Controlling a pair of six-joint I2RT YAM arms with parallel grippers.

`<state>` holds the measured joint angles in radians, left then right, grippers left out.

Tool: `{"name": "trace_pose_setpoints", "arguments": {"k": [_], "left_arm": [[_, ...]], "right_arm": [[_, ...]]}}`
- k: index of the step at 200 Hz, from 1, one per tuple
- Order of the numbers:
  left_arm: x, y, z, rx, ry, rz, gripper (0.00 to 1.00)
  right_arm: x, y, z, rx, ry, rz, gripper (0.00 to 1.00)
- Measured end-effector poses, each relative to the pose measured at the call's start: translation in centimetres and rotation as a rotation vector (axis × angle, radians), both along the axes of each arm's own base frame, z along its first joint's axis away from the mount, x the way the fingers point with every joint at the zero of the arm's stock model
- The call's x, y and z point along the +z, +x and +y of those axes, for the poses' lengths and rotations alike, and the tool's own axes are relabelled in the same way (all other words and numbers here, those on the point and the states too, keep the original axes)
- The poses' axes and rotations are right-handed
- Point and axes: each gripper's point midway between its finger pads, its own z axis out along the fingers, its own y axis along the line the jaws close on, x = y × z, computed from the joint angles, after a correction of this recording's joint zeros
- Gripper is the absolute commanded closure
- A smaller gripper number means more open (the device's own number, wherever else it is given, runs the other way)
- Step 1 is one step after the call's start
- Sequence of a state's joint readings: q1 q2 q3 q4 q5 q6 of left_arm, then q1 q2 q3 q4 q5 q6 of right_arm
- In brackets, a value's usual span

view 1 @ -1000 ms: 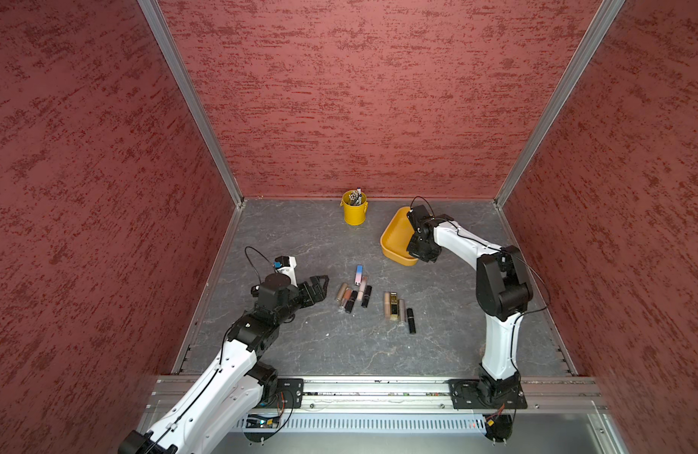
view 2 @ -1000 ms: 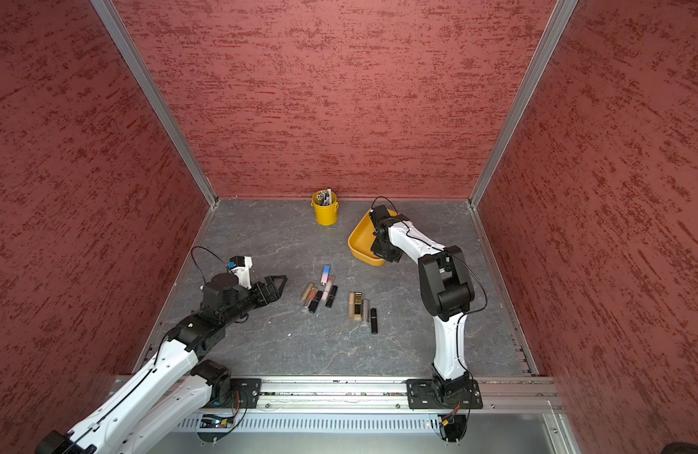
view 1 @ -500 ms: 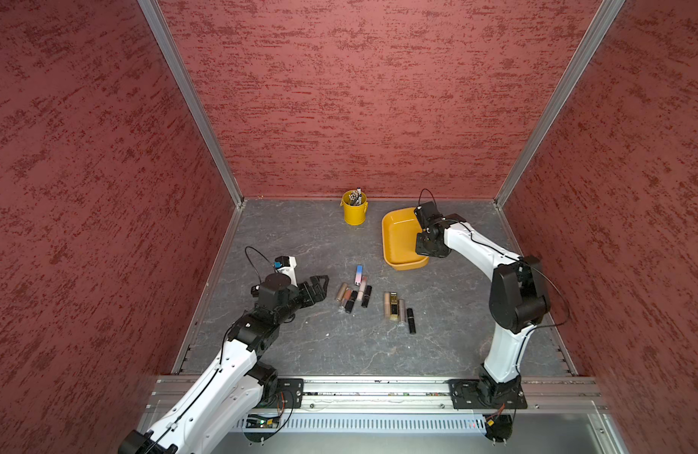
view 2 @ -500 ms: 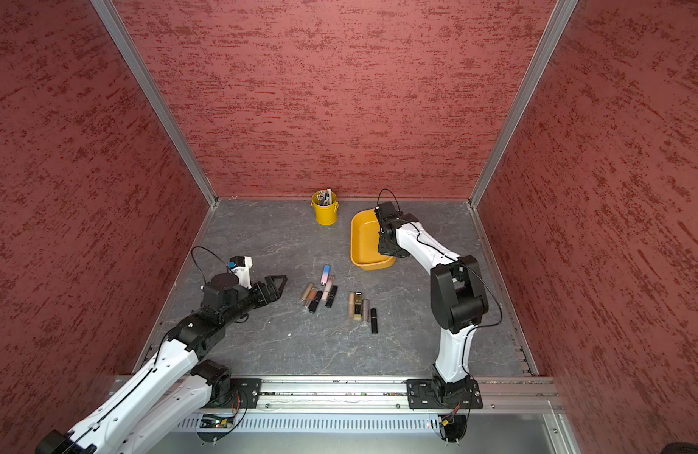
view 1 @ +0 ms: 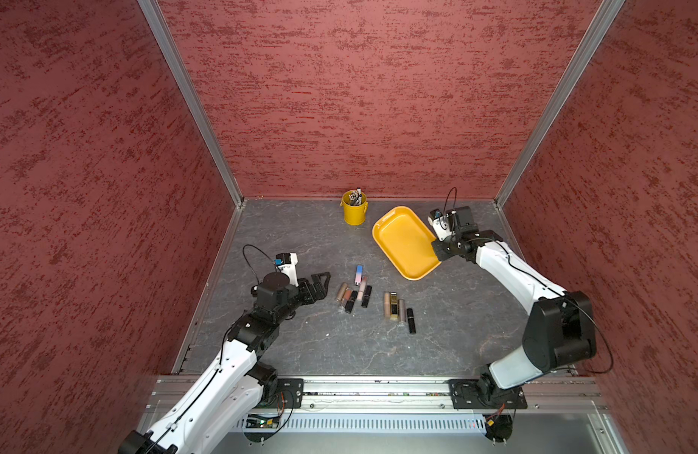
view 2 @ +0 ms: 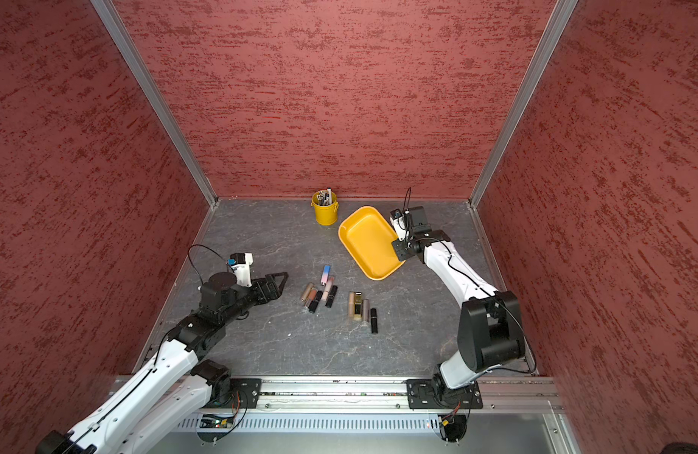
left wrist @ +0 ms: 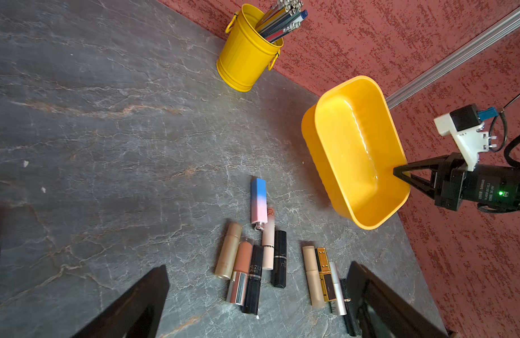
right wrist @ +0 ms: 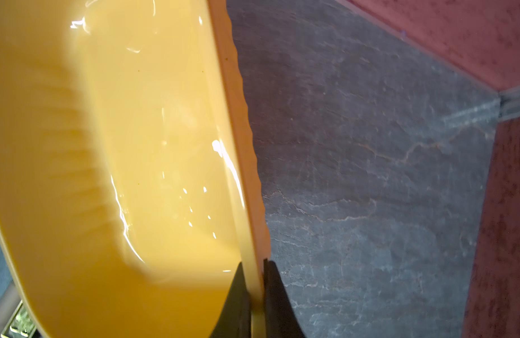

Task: Put the lipstick into the storage box
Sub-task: Place the storage box at the center of the board.

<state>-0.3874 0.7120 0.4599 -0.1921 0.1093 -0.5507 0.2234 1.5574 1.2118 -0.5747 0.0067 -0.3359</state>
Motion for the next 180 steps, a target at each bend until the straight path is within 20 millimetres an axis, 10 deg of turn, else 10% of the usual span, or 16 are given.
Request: {"name": "trace_pose_setpoints", "arguments": {"k": [180], "left_arm": [[0.1, 0.0, -0.8, -0.067, 0.037, -0.005, 0.00]], "right_arm": [[-5.3, 1.7, 2.6, 0.510, -0.052, 0.153, 0.79]]}}
